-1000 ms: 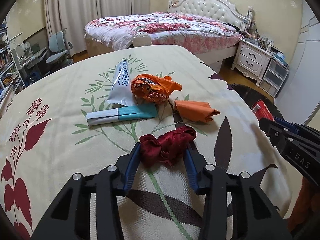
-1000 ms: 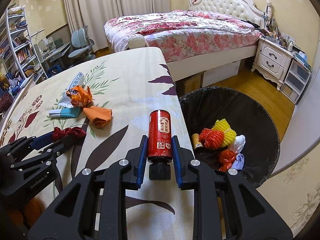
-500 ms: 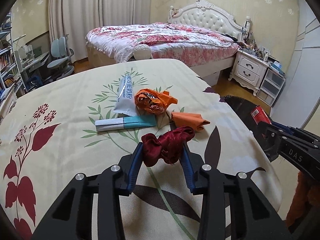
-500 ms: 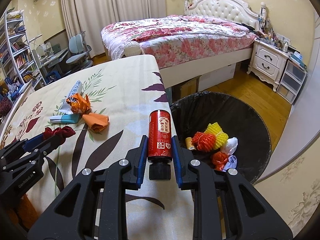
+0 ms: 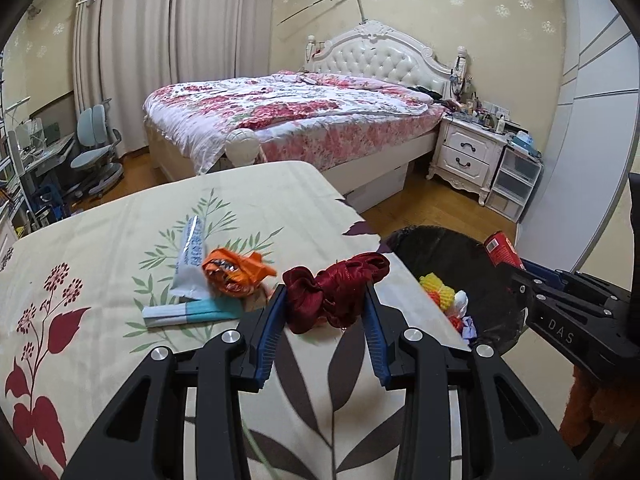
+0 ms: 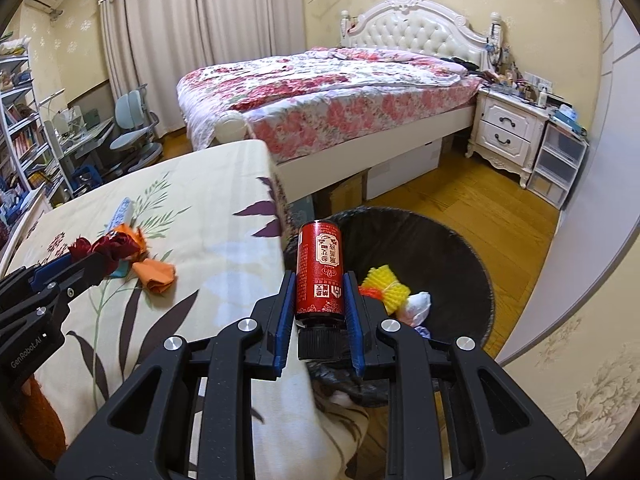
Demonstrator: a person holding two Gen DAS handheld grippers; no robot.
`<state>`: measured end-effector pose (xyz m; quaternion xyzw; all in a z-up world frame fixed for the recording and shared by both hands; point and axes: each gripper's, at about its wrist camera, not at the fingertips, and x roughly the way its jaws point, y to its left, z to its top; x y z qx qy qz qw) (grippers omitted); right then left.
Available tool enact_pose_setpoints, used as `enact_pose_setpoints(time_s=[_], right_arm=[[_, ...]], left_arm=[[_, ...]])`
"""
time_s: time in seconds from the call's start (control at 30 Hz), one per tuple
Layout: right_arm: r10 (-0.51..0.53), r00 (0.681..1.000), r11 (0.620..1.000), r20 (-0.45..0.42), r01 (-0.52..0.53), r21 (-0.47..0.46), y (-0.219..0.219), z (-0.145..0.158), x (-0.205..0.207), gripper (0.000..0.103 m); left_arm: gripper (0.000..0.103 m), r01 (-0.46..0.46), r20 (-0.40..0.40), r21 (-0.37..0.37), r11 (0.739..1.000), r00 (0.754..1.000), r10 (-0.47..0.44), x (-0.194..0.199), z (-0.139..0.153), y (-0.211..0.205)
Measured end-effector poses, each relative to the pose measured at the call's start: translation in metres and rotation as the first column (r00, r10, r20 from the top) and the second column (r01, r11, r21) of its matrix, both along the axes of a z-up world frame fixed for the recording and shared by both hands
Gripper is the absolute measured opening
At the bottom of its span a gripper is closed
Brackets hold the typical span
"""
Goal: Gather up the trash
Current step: 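Carry the red can and dark red cloth over the bin and open both tools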
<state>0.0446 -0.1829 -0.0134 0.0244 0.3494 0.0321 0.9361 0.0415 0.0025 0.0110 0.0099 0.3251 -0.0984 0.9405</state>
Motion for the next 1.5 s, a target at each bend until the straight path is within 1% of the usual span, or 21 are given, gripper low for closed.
enact_pose_setpoints(time_s=[0.3, 0.57, 0.8, 0.97, 1.1, 1.17, 1.2, 1.27, 1.3, 1.5], right_arm=[[-0.075, 0.997, 0.997, 0.018, 0.075, -0.006, -0.038, -0.002, 0.019, 0.023], [-0.119, 0.993, 0.993, 0.006, 0.119, -0.005, -0.064, -0.016, 0.036, 0.023], [-0.144, 0.989, 0.989, -0.019, 0.144, 0.021, -0.077, -0.028, 0.047, 0.023], [-0.155, 0.987, 0.988, -0.031, 0.156, 0.023, -0.08, -0.034, 0.051, 0.023], [-0.16, 0.986, 0.987, -0.037, 0.161, 0.028, -0.082, -0.035, 0.053, 0.023], [-0.162, 0.986, 0.986, -0.036, 0.163, 0.026, -0.082, -0.036, 0.053, 0.025], [-0.165, 0.986, 0.986, -0.034, 0.166, 0.025, -0.082, -0.036, 0.053, 0.026], [-0.178, 0.984, 0.984, -0.023, 0.179, 0.019, -0.083, -0.035, 0.053, 0.039], [-0.188, 0.982, 0.982, -0.014, 0.189, 0.015, -0.084, -0.034, 0.052, 0.041], [-0.218, 0.976, 0.976, 0.007, 0.218, 0.008, -0.087, -0.03, 0.046, 0.05]], left_arm=[[0.039, 0.086, 0.006, 0.01, 0.996, 0.996, -0.086, 0.038, -0.002, -0.058], [0.039, 0.126, -0.015, 0.045, 0.991, 0.992, -0.125, 0.069, -0.019, -0.099], [0.039, 0.129, -0.037, 0.076, 0.989, 0.991, -0.126, 0.086, -0.032, -0.116], [0.04, 0.125, -0.056, 0.08, 0.989, 0.991, -0.121, 0.09, -0.037, -0.119], [0.048, 0.118, -0.053, 0.09, 0.989, 0.992, -0.113, 0.091, -0.038, -0.12], [0.061, 0.11, -0.053, 0.087, 0.99, 0.993, -0.106, 0.092, -0.037, -0.119], [0.064, 0.105, -0.051, 0.081, 0.991, 0.994, -0.101, 0.093, -0.037, -0.118], [0.073, 0.097, -0.05, 0.071, 0.993, 0.994, -0.093, 0.093, -0.035, -0.116], [0.076, 0.089, -0.048, 0.069, 0.994, 0.995, -0.086, 0.093, -0.034, -0.115], [0.081, 0.069, -0.047, 0.07, 0.995, 0.997, -0.066, 0.092, -0.031, -0.109]])
